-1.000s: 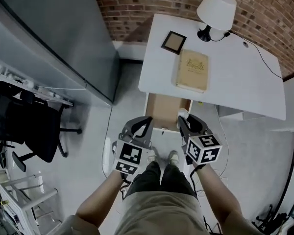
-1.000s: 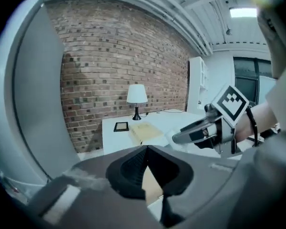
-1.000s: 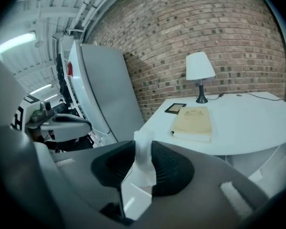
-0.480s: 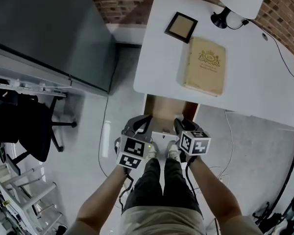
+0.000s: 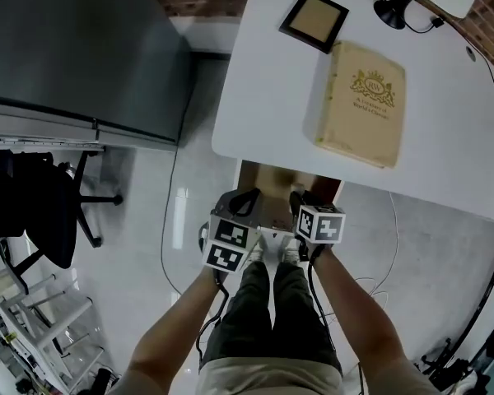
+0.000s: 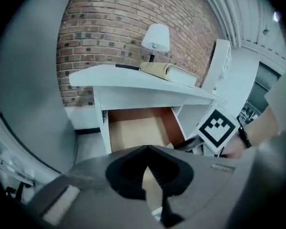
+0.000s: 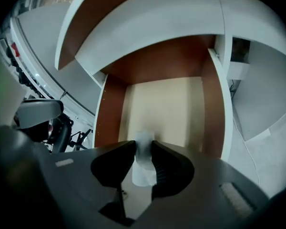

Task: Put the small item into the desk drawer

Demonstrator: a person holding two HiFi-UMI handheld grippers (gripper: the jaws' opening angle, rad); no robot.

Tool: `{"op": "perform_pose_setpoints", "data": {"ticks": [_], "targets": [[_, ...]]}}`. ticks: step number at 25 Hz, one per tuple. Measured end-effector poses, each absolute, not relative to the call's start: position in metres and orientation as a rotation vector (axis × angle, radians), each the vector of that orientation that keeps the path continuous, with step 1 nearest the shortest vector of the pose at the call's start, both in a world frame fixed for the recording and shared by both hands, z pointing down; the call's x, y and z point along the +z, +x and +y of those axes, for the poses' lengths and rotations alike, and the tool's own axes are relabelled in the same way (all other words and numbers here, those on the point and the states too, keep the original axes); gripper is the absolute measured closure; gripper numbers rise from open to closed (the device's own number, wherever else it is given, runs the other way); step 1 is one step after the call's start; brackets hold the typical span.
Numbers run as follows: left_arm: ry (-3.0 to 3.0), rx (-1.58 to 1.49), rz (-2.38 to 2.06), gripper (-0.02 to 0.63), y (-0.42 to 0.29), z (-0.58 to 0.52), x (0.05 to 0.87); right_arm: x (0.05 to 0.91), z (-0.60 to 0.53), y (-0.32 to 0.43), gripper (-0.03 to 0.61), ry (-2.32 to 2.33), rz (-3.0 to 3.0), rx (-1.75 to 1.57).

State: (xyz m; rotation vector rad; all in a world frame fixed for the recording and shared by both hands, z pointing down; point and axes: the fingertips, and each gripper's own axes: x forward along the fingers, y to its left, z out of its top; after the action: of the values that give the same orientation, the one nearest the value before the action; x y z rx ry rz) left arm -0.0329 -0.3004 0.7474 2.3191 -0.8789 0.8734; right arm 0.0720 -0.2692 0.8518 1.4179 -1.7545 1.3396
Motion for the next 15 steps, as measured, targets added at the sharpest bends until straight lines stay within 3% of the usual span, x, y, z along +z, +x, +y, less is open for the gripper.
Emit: {"op": "perform_pose_setpoints", "data": {"ticks": [15], "targets": [[2.226, 0.843, -0.871, 0.611, -0.026, -0.300, 0.791, 0.906, -0.277, 0.079, 0.438, 1.276, -1.720, 1.347]]}}
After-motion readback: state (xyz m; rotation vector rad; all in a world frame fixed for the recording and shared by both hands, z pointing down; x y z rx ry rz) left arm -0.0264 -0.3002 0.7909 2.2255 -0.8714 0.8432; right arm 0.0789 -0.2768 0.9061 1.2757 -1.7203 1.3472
